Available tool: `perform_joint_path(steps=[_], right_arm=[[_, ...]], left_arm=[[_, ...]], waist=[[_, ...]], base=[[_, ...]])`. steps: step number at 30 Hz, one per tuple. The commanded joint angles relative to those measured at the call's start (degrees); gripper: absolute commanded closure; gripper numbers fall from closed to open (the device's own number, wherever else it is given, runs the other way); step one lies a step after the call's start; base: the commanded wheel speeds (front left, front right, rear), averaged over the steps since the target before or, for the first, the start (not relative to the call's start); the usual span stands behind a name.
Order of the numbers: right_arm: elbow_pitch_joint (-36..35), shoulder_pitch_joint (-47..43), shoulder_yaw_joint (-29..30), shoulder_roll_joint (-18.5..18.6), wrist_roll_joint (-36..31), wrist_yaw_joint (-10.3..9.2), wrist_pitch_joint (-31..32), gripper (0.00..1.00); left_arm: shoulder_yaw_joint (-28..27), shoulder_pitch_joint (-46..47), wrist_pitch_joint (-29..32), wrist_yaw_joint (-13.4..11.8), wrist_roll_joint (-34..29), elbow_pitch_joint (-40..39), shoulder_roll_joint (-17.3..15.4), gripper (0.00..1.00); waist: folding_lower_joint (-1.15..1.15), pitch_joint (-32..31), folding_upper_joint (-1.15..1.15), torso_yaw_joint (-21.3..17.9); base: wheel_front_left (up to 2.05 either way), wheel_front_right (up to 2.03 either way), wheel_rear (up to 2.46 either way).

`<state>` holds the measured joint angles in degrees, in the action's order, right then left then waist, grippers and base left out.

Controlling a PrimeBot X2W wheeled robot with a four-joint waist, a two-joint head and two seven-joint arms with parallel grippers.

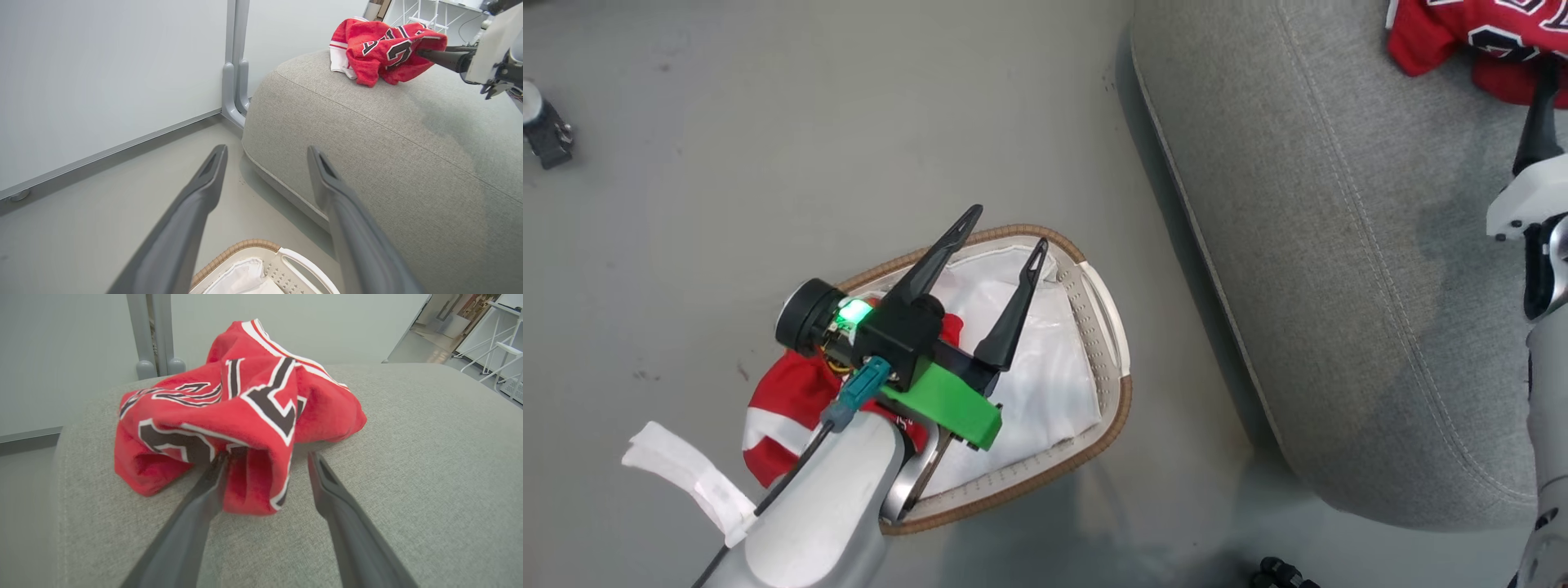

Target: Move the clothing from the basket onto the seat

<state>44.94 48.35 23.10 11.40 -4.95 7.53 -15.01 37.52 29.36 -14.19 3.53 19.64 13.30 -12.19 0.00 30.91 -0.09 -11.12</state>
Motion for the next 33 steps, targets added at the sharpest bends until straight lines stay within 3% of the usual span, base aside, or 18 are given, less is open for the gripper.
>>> perform_joint_path(steps=[1,15,33], right_arm=[[-0.8,-1.9,-1.0,-0.2,0.6,-0.08,-0.2,0.0],[-7.3,-6.8,-11.5,0.0,3.5,-0.08,-0.2,0.0],[-14.6,-19.0,-21.6,-7.5,8.3,-0.08,-0.2,0.0]], left_arm=[[-0.6,-1.1,-0.5,-0.5,0.5,0.4,-0.2,0.0],[-9.6,-9.7,-1.0,-1.0,2.1,0.5,2.3,0.0],[-24.2,-23.7,-1.0,0.0,-0.8,1.2,5.3,0.0]], waist=[[0.0,-3.0,0.09,0.5],[0.0,-16.6,0.09,4.8],[0.0,-27.2,0.09,10.4]], base=[[0.0,0.0,0.0],[0.0,0.0,0.0],[0.0,0.0,0.0]])
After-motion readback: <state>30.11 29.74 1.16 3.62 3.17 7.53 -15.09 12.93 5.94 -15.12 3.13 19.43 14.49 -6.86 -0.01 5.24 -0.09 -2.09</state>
